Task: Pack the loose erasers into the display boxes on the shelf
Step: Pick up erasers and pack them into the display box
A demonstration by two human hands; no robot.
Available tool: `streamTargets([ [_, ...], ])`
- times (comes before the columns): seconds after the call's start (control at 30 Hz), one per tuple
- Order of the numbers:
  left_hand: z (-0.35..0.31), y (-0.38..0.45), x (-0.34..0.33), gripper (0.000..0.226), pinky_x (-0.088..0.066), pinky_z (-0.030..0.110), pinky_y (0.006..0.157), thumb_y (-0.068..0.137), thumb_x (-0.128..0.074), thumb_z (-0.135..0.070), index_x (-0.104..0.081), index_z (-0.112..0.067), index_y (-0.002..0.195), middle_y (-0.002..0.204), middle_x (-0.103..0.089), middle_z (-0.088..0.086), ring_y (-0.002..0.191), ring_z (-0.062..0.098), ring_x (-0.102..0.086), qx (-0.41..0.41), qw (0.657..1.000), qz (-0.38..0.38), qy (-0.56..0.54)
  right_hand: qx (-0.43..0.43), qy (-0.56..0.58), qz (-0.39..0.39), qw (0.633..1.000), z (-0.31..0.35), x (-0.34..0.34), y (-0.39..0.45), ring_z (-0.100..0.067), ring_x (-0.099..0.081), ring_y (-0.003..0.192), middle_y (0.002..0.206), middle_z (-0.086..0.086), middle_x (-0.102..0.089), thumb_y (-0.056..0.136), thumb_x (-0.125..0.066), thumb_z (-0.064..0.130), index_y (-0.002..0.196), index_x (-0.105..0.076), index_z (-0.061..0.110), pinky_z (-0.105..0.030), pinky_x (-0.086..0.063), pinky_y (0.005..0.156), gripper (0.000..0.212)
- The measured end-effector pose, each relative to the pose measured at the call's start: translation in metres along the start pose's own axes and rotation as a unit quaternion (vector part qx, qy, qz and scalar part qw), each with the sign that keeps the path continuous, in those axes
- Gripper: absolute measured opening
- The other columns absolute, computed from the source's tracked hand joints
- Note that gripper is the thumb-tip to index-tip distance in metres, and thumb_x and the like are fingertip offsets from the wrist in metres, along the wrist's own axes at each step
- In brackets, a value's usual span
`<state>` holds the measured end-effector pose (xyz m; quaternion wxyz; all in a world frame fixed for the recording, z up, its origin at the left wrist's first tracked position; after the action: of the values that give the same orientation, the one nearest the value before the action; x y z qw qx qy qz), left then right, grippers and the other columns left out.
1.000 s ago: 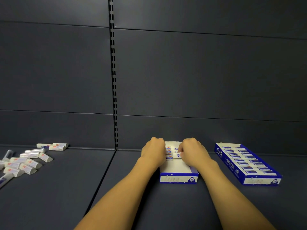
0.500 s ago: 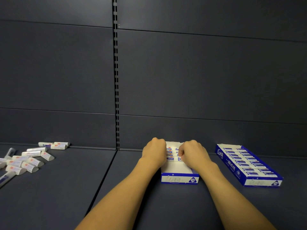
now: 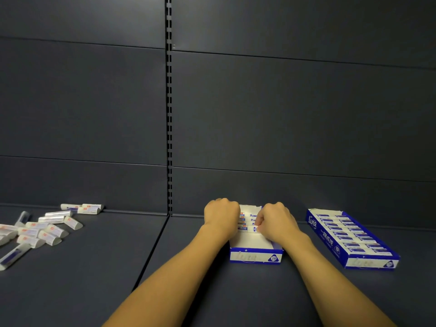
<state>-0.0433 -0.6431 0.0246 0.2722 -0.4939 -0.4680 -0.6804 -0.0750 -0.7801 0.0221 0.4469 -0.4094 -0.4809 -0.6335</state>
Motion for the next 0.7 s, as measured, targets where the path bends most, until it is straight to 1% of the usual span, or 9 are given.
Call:
streamTargets([
  [0.1, -0.001, 0.001, -0.001, 0.027, -0.051, 0.035, 0.082, 0.093, -0.069, -0.025, -0.067, -0.014, 0.117, 0.114, -0.067, 0.008, 0.105, 0.026, -0.061, 0.005, 1.000, 0.013, -0.023, 0.009, -0.009, 0.026, 1.000, 0.003, 0.004, -0.002, -0.019, -0.065, 0.099, 0.117, -0.002, -0.065, 0.088, -0.074, 0.022, 0.107, -0.072, 0.022, -0.027, -0.056, 0.074, 0.019],
  [0.2, -0.001, 0.002, -0.002, 0.033, -0.056, 0.039, 0.090, 0.091, -0.073, -0.025, -0.068, -0.011, 0.120, 0.122, -0.059, 0.007, 0.111, 0.026, -0.059, 0.013, 0.995, 0.030, -0.091, 0.031, -0.041, 0.041, 0.998, 0.008, 0.007, -0.005, -0.020, -0.064, 0.099, 0.119, -0.004, -0.064, 0.090, -0.070, 0.018, 0.112, -0.069, 0.020, -0.026, -0.055, 0.075, 0.021],
  [0.3, 0.006, 0.001, 0.005, 0.029, -0.057, 0.040, 0.091, 0.089, -0.075, -0.024, -0.072, -0.013, 0.116, 0.124, -0.055, 0.004, 0.105, 0.024, -0.061, 0.031, 0.983, 0.030, -0.181, 0.045, -0.048, 0.028, 0.997, 0.014, 0.017, -0.009, -0.020, -0.065, 0.100, 0.119, -0.005, -0.064, 0.091, -0.069, 0.017, 0.119, -0.066, 0.020, -0.031, -0.057, 0.081, 0.029],
  [0.37, 0.017, -0.005, 0.018, 0.027, -0.056, 0.039, 0.093, 0.091, -0.070, -0.019, -0.070, -0.015, 0.118, 0.123, -0.052, 0.002, 0.106, 0.024, -0.061, 0.042, 0.978, 0.014, -0.204, 0.054, -0.047, 0.010, 0.997, 0.022, 0.028, -0.010, -0.021, -0.064, 0.100, 0.118, -0.005, -0.064, 0.090, -0.069, 0.016, 0.122, -0.065, 0.020, -0.031, -0.057, 0.079, 0.032],
  [0.47, 0.042, -0.018, 0.038, 0.024, -0.055, 0.042, 0.093, 0.092, -0.063, -0.017, -0.070, -0.017, 0.114, 0.120, -0.055, 0.005, 0.107, 0.028, -0.061, 0.055, 0.982, 0.001, -0.183, 0.077, -0.043, -0.001, 0.996, 0.038, 0.041, -0.013, -0.021, -0.064, 0.095, 0.112, -0.004, -0.066, 0.089, -0.068, 0.021, 0.119, -0.065, 0.020, -0.033, -0.058, 0.077, 0.030],
  [0.57, 0.078, -0.040, 0.046, 0.026, -0.055, 0.045, 0.091, 0.090, -0.060, -0.014, -0.070, -0.015, 0.114, 0.122, -0.057, 0.009, 0.106, 0.034, -0.062, 0.086, 0.989, 0.032, -0.118, 0.104, -0.040, 0.013, 0.994, 0.060, 0.046, -0.018, -0.023, -0.065, 0.094, 0.110, -0.006, -0.066, 0.089, -0.065, 0.021, 0.114, -0.063, 0.017, -0.032, -0.056, 0.072, 0.025],
  [0.63, 0.102, -0.059, 0.051, 0.027, -0.056, 0.046, 0.090, 0.092, -0.060, -0.014, -0.067, -0.013, 0.118, 0.123, -0.057, 0.009, 0.104, 0.033, -0.062, 0.113, 0.988, 0.052, -0.088, 0.125, -0.040, 0.024, 0.991, 0.078, 0.044, -0.023, -0.024, -0.064, 0.094, 0.110, -0.008, -0.065, 0.090, -0.064, 0.019, 0.116, -0.061, 0.016, -0.031, -0.053, 0.070, 0.027],
  [0.7, 0.124, -0.079, 0.059, 0.027, -0.057, 0.047, 0.089, 0.093, -0.059, -0.016, -0.066, -0.013, 0.119, 0.122, -0.058, 0.008, 0.101, 0.033, -0.062, 0.136, 0.987, 0.055, -0.067, 0.144, -0.043, 0.033, 0.988, 0.098, 0.041, -0.029, -0.026, -0.064, 0.098, 0.115, -0.009, -0.064, 0.090, -0.063, 0.020, 0.122, -0.060, 0.015, -0.034, -0.054, 0.074, 0.033],
])
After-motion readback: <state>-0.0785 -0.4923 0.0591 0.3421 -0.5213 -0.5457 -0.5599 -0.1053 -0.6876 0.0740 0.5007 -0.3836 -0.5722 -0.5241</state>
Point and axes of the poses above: each hand's wrist, its own y-axis towards the middle knuckle, its own x-axis out of the back of the hand, z = x × y, the point moved 7 cm from there along y, towards the middle knuckle
